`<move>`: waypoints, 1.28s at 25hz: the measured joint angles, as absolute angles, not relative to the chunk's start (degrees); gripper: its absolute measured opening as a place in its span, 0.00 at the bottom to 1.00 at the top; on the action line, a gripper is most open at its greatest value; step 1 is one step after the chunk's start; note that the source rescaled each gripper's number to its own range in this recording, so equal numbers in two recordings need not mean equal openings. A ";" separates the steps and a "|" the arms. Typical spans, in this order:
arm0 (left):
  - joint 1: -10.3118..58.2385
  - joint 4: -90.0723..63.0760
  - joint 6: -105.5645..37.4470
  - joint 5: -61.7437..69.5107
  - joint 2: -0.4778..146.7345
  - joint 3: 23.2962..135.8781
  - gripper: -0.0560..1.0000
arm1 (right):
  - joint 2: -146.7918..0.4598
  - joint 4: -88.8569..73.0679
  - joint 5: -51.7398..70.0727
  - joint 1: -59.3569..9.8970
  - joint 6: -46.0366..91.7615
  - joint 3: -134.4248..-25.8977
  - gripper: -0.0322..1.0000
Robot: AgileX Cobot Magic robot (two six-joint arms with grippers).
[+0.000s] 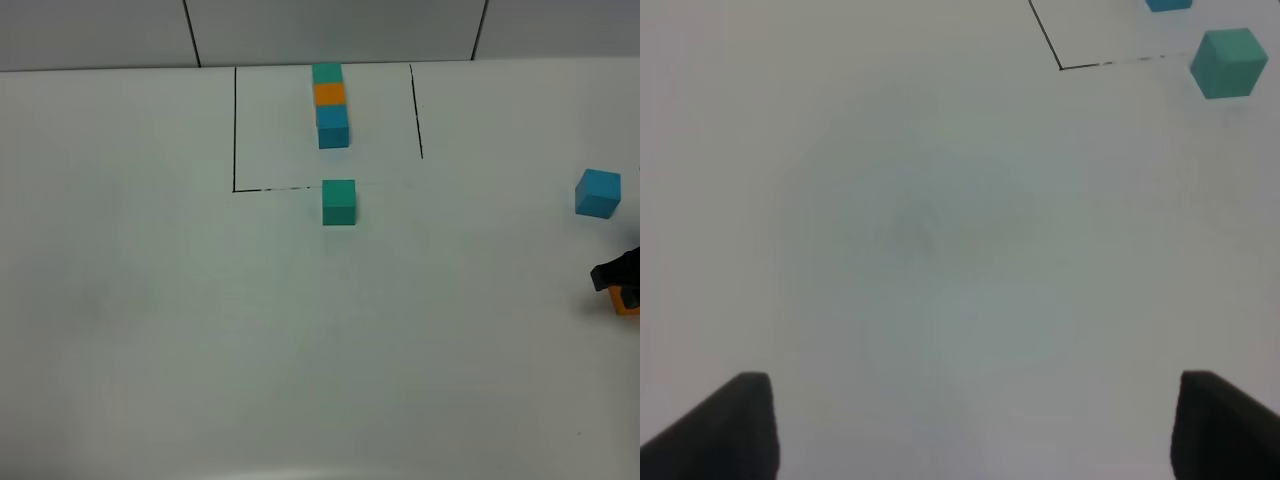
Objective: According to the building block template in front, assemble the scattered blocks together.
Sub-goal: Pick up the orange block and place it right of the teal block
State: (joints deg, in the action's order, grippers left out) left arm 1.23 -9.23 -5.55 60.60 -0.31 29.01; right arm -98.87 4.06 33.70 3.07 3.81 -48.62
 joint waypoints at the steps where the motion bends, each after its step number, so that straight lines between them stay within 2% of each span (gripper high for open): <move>1: 1.23 -9.23 -5.55 60.60 -0.31 29.01 0.80 | -98.87 4.06 33.70 3.07 3.71 -48.62 0.04; 9: 1.23 -9.23 -5.55 60.60 -0.31 29.01 0.80 | -98.87 4.23 34.44 2.71 4.29 -49.11 0.04; 17: 1.23 -9.23 -5.55 60.60 -0.31 29.01 0.80 | -97.54 7.67 38.21 -4.25 6.45 -53.31 0.04; 20: 1.23 -9.23 -5.55 60.60 -0.31 29.01 0.80 | -97.54 8.64 40.86 -8.48 12.88 -55.62 0.04; 27: 1.23 -9.29 -5.55 60.60 -0.31 29.01 0.80 | -97.72 8.66 44.49 -19.82 38.51 -63.40 0.04; 32: 1.23 -9.29 -5.55 60.60 -0.31 29.01 0.80 | -101.32 3.79 48.52 -21.88 50.12 -72.70 0.04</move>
